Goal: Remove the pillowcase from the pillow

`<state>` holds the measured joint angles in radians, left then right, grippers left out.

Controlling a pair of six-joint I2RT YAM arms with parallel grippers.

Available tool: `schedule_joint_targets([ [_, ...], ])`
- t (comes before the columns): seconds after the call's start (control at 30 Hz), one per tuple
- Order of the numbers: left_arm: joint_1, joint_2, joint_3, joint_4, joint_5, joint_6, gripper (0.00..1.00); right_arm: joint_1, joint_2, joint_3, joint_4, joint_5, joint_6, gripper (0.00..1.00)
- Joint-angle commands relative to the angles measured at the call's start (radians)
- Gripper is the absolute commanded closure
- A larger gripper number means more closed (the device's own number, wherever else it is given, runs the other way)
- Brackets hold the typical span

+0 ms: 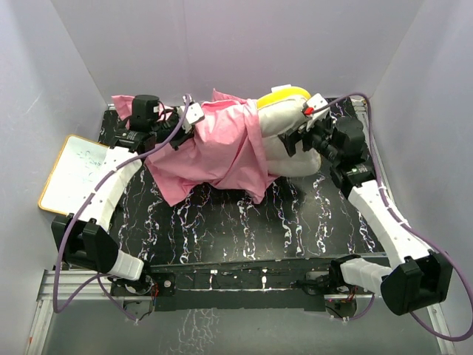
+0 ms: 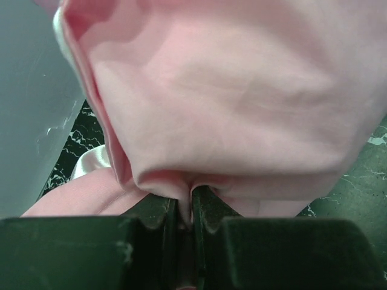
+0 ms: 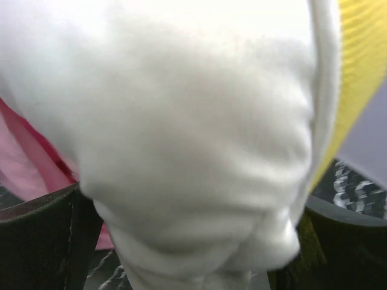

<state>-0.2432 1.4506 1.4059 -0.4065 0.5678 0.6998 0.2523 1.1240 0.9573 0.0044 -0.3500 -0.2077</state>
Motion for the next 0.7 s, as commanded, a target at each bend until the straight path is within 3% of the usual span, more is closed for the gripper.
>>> schedule_joint_targets([
  [0.0,-0.045,0.002,-0.029,-0.088,-0.064,0.041,1.0,0.005,-0.024,0.157,-0.075,0.08,-0.2,0.02],
  [0.13,-0.045,0.044,0.011,-0.048,-0.174,-0.006,1.0,0.004,-0.051,0.111,-0.011,0.3,-0.068,0.02],
  [0.23,-0.045,0.074,0.052,-0.076,-0.206,0.03,1.0,0.004,-0.046,0.143,-0.095,0.502,0.011,0.02],
  [0.37,-0.045,0.086,0.084,-0.071,-0.203,0.068,1.0,0.003,-0.114,0.124,-0.107,0.438,-0.027,0.02],
  [0.47,-0.045,0.1,0.128,-0.08,-0.198,0.075,1.0,0.004,-0.174,0.136,-0.162,0.295,-0.086,0.02],
  [0.67,-0.057,0.075,0.127,-0.085,-0.164,0.151,1.0,0.004,-0.153,0.217,-0.259,0.09,-0.177,0.02],
])
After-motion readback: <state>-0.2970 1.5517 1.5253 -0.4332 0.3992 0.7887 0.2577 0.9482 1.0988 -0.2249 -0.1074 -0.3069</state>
